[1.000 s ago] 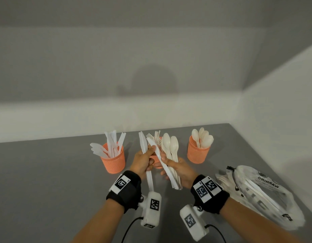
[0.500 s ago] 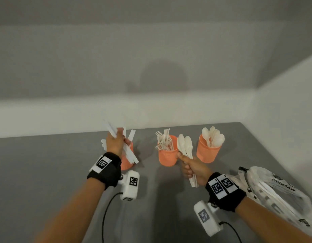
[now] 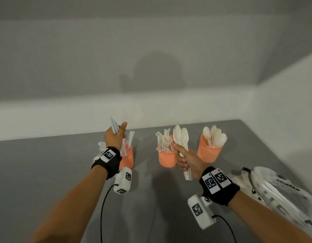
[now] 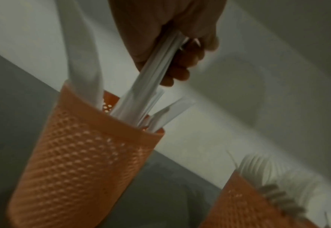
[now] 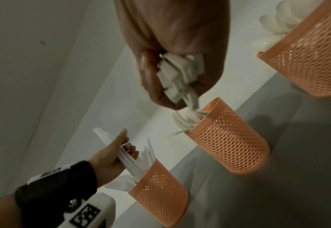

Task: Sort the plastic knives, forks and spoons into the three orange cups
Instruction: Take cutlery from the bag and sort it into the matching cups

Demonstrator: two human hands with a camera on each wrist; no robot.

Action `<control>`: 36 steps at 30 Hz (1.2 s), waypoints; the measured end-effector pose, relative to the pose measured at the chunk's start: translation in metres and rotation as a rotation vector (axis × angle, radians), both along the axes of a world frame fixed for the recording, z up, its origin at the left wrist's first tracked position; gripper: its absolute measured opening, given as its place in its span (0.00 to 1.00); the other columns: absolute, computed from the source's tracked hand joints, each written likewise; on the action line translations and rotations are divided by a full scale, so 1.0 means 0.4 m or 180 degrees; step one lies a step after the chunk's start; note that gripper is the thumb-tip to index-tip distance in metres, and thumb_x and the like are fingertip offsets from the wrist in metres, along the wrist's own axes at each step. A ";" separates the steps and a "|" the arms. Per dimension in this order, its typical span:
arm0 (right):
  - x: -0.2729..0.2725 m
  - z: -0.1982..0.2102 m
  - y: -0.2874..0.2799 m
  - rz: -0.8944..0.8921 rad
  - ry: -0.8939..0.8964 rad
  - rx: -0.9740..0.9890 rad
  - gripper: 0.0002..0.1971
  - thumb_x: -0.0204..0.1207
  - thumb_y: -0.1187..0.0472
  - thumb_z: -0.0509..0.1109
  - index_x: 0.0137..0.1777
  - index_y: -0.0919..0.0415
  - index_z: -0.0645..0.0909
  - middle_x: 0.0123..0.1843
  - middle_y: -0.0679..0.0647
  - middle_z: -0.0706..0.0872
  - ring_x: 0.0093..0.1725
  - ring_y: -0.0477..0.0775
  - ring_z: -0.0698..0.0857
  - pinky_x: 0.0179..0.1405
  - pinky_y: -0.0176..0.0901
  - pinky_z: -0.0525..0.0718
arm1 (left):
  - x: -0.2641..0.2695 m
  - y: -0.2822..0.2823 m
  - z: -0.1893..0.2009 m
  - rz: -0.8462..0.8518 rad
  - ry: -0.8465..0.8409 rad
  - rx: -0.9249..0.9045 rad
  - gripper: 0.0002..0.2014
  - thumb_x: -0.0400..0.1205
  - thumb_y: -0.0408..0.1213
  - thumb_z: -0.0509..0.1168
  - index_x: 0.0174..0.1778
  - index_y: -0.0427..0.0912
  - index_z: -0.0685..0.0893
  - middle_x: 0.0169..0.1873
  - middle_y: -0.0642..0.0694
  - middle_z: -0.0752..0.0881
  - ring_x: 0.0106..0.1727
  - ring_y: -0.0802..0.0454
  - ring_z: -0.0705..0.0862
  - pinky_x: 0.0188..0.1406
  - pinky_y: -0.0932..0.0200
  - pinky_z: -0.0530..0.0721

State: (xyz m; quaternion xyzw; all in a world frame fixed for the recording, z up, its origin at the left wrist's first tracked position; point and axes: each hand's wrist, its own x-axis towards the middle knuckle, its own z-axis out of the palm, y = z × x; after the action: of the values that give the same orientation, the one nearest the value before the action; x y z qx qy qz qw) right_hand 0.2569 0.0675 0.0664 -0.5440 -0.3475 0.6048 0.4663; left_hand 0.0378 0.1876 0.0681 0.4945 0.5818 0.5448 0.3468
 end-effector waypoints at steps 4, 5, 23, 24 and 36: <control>-0.007 -0.003 0.004 -0.0024 -0.0044 0.0017 0.18 0.81 0.49 0.61 0.31 0.55 0.68 0.14 0.44 0.62 0.13 0.40 0.60 0.13 0.31 0.59 | 0.002 0.012 -0.049 -0.0016 0.0475 0.0050 0.09 0.79 0.33 0.67 0.51 0.40 0.75 0.36 0.41 0.81 0.34 0.43 0.82 0.42 0.52 0.81; -0.009 -0.004 0.004 -0.0015 -0.0064 0.0010 0.18 0.81 0.49 0.61 0.31 0.55 0.68 0.14 0.44 0.62 0.13 0.40 0.60 0.13 0.31 0.59 | 0.001 0.016 -0.054 -0.0003 0.0635 0.0060 0.09 0.80 0.31 0.66 0.54 0.40 0.75 0.35 0.42 0.79 0.37 0.42 0.81 0.43 0.52 0.80; -0.060 -0.073 -0.034 -0.0233 -0.1599 0.0552 0.12 0.80 0.46 0.62 0.50 0.54 0.71 0.25 0.50 0.77 0.19 0.44 0.76 0.22 0.36 0.75 | 0.210 -0.198 0.072 -0.1425 0.0192 -0.0428 0.10 0.79 0.40 0.68 0.52 0.42 0.77 0.44 0.48 0.82 0.46 0.53 0.81 0.40 0.69 0.77; -0.063 -0.073 -0.037 -0.0250 -0.1790 0.0672 0.15 0.78 0.45 0.62 0.54 0.55 0.73 0.31 0.50 0.83 0.27 0.46 0.83 0.29 0.39 0.81 | 0.229 -0.217 0.060 -0.1679 0.0068 -0.0784 0.14 0.76 0.43 0.71 0.52 0.42 0.77 0.44 0.48 0.83 0.46 0.54 0.82 0.40 0.71 0.79; -0.061 -0.065 -0.111 -0.0230 -0.3153 0.0928 0.20 0.78 0.55 0.62 0.67 0.62 0.69 0.54 0.62 0.86 0.52 0.65 0.85 0.50 0.53 0.82 | 0.333 -0.314 0.014 -0.0857 -0.0430 -0.0921 0.04 0.78 0.38 0.67 0.44 0.41 0.82 0.43 0.41 0.87 0.48 0.43 0.86 0.56 0.49 0.84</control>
State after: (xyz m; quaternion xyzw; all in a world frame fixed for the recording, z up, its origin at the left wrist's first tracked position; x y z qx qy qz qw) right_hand 0.2323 0.0232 0.0403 -0.7062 -0.5882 0.2036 0.3374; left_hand 0.1710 0.0621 0.0739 0.4752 0.5580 0.4362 0.5221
